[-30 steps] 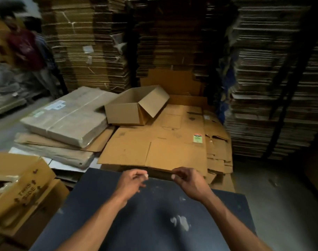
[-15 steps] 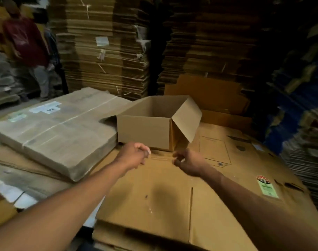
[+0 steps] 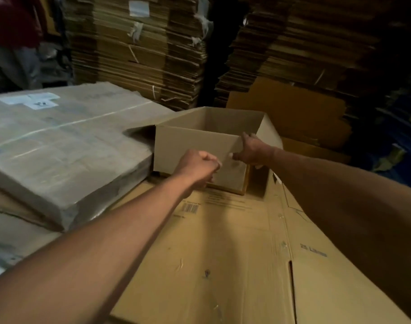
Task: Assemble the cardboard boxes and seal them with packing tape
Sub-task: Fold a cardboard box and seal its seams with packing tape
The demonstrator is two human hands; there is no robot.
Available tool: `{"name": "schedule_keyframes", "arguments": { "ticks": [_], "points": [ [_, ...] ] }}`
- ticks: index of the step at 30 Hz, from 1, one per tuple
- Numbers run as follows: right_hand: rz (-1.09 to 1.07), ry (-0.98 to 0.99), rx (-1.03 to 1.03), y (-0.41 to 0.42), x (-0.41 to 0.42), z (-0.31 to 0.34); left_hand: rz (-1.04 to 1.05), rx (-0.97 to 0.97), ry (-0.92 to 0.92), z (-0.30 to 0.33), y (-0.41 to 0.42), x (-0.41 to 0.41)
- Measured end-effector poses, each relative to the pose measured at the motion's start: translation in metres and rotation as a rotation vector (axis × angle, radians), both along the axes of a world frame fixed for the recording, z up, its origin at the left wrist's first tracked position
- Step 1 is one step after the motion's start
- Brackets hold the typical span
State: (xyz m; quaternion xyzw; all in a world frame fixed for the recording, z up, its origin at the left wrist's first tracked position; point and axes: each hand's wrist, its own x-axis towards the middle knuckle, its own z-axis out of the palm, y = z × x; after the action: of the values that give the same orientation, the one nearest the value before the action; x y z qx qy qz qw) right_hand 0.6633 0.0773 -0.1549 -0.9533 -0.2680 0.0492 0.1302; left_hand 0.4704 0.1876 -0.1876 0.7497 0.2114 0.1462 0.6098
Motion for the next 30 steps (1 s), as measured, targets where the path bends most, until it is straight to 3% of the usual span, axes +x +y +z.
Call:
{"name": "schedule_keyframes", "arguments": {
  "ticks": [3,7,11,18,25,30],
  "points": [
    [-0.007,-0.199,0.027,-0.002,0.004,-0.017,-0.054,-0.048,0.028,-0.025,-0.006,-0.018],
    [-0.053,-0.317,0.141,-0.015,-0.004,-0.015,-0.067,-0.146,0.075,-0.048,-0.004,-0.033],
    [-0.043,-0.432,0.112,-0.041,-0.027,0.012,-0.062,-0.18,0.073,-0.03,-0.006,-0.042],
    [-0.092,-0.512,0.059,-0.13,-0.107,0.085,0.184,-0.204,-0.009,0.011,-0.041,-0.082],
    [-0.126,-0.466,0.009,-0.243,-0.243,0.123,0.089,-0.466,0.133,0.059,-0.134,-0.178],
    [-0.095,-0.296,0.36,-0.313,-0.36,0.157,0.211,-0.69,0.146,0.072,-0.228,-0.288]
  ]
}}
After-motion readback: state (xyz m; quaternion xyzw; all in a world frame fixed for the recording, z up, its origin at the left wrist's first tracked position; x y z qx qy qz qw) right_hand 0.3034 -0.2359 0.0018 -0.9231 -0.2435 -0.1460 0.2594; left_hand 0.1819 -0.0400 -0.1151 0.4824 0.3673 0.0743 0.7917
